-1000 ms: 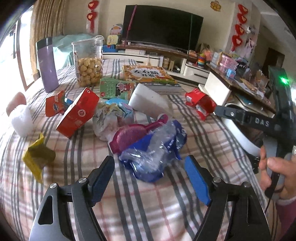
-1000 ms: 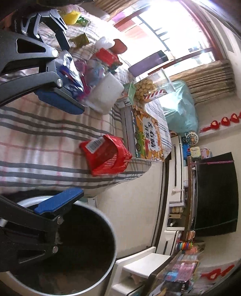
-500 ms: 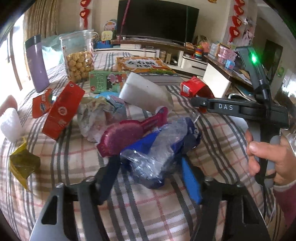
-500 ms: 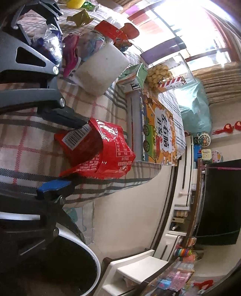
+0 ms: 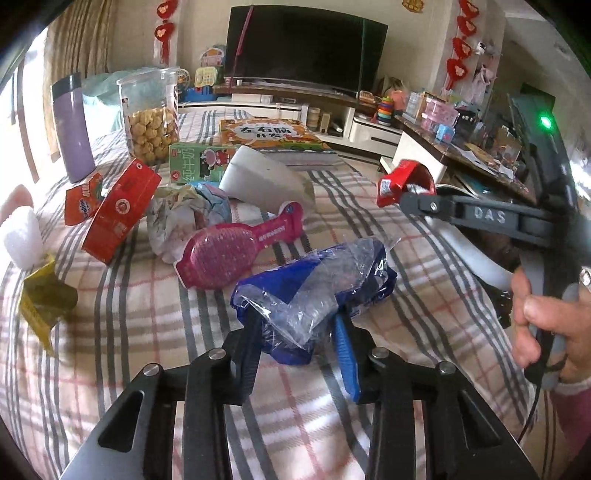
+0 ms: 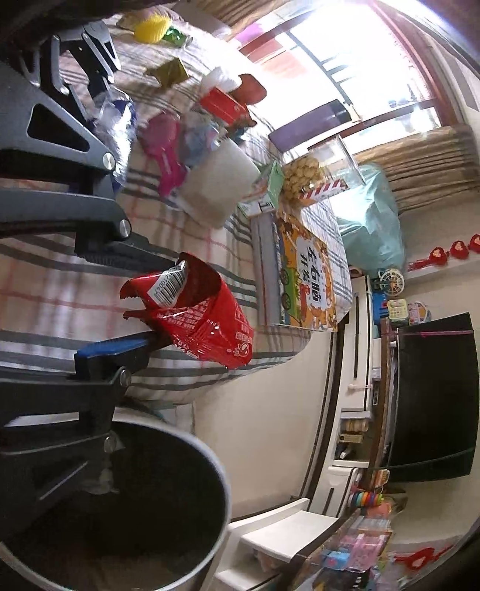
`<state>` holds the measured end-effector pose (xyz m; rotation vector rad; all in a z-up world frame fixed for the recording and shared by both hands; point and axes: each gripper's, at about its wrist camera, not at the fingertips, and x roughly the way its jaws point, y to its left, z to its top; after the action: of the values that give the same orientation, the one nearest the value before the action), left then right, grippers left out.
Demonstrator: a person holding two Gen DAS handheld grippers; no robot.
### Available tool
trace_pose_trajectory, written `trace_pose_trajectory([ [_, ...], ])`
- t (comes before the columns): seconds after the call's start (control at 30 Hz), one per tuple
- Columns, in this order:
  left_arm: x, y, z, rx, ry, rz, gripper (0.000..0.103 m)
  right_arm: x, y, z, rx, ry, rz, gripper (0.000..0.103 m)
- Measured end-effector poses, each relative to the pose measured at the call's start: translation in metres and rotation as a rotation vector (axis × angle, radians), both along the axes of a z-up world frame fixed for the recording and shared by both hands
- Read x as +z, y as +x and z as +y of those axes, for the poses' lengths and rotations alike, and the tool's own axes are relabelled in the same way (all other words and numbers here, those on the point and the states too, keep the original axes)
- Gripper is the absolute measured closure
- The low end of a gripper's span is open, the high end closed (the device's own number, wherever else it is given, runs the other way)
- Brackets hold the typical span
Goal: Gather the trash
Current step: 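Carry the blue wrapper and red bag to the bin and release both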
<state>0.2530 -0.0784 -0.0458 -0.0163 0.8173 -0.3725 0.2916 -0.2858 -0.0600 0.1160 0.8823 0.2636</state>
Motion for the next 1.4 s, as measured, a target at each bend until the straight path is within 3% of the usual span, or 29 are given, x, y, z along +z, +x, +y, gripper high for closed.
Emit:
trace_pose_trajectory([
  [0.37, 0.012, -0.022, 0.016, 0.058, -0.059, 0.0, 0.068, 0.011, -0.067, -0.013, -0.01, 0.086, -0.003, 0.072],
  [0.7, 0.019, -0.029, -0.013, 0.014, -0.064, -0.002, 0.068, 0.02, -0.108, -0.043, -0.072, 0.119, -0.016, 0.072],
  [1.4, 0.034, -0.003, -0.097, -0.125, -0.037, -0.038, 0.068, 0.023, -0.118, -0.135, -0.246, 0.135, -0.032, 0.072],
])
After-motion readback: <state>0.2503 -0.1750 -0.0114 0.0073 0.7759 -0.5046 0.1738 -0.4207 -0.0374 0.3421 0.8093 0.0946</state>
